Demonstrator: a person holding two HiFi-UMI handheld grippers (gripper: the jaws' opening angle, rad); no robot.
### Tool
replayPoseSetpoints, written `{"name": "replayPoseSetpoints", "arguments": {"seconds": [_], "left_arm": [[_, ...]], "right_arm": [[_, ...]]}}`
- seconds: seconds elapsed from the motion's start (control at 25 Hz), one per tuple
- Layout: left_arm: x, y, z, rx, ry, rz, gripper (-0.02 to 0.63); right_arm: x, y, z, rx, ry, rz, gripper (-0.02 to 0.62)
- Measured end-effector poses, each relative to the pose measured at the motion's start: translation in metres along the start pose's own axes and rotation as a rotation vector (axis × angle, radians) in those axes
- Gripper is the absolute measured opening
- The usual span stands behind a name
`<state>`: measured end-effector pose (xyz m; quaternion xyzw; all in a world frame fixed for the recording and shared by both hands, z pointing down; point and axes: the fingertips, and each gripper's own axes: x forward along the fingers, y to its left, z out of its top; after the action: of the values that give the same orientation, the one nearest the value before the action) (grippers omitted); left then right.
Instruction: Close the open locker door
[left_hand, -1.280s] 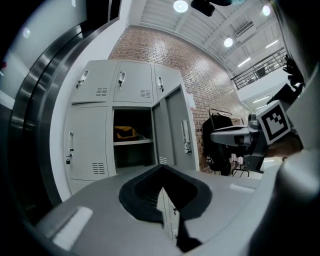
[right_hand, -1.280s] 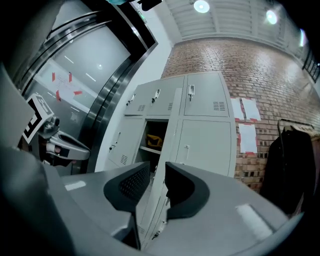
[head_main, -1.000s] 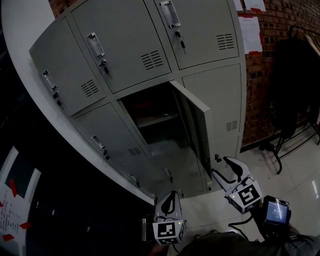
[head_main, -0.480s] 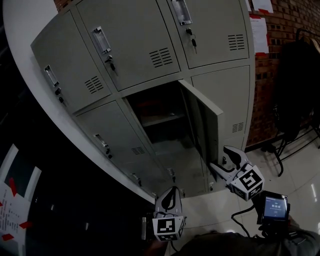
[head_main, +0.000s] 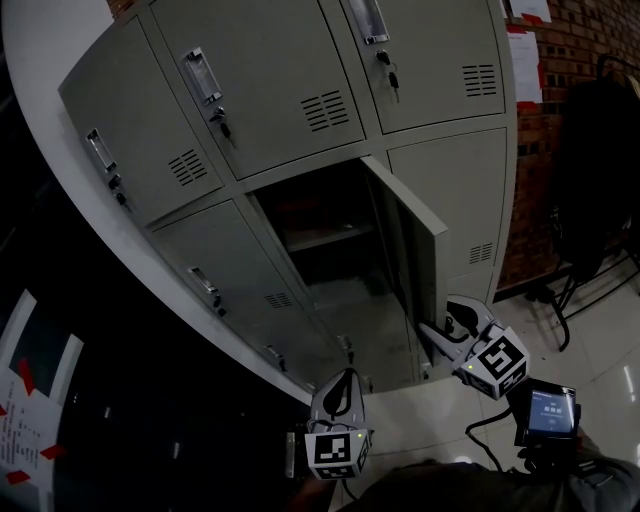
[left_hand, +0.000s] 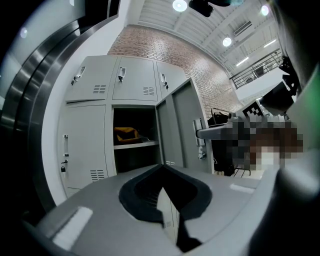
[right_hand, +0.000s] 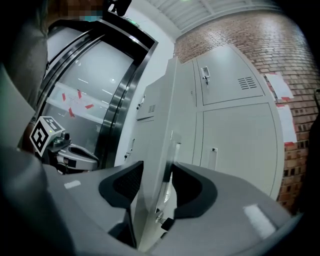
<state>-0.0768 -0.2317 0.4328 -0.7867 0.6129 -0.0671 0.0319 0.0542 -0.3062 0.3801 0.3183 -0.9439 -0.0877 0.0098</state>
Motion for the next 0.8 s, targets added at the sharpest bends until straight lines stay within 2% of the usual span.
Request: {"name": "replayPoseSetpoints", "arguments": {"seconds": [0.4, 0.8], "left_arm": [[-0.003, 0.01, -0.003, -0.003, 0.022, 0.07, 0.0], [0.006, 0.036, -0.001, -0.002, 0.008, 0.094, 0.0]], "right_arm": [[0.008, 0.022, 0.011, 0.036, -0.064, 0.101, 0.196], [0.034, 0.055, 0.018, -0.026, -0.112, 0.207, 0.193]]}}
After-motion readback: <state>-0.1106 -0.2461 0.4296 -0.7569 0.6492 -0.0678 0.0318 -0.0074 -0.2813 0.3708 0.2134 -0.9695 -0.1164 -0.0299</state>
